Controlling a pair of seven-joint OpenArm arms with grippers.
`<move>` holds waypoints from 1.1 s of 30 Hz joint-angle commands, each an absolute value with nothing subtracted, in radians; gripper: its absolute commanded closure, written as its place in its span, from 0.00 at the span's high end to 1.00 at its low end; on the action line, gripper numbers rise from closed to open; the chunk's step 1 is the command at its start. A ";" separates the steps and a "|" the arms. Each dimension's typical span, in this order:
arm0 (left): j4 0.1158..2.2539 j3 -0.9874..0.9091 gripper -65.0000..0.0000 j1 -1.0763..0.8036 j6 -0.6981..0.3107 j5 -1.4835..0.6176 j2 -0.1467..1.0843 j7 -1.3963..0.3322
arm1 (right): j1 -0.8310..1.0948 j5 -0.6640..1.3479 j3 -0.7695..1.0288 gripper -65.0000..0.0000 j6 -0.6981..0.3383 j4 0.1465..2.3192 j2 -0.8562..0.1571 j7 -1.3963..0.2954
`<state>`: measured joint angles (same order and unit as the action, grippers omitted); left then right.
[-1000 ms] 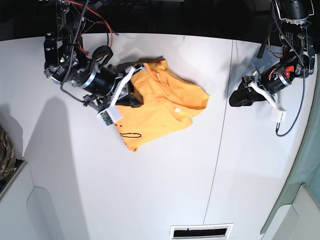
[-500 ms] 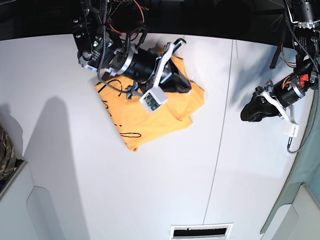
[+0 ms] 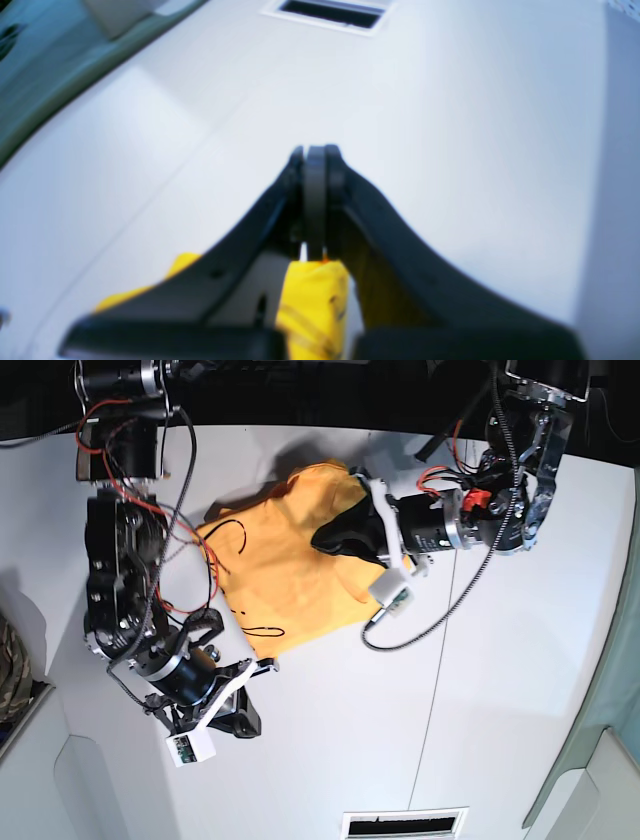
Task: Layout the t-shirt on the table in an organized manner, then fold the t-shirt properly
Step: 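Press and square the folded shirt's sides with both grippers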
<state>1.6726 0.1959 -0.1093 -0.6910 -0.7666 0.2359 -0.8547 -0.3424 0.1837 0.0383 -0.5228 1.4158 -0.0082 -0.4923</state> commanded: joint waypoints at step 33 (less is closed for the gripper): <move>1.315 0.127 0.02 0.138 -0.614 -0.403 0.253 -0.681 | -0.001 0.470 -0.128 0.00 -0.573 1.475 -0.119 -0.596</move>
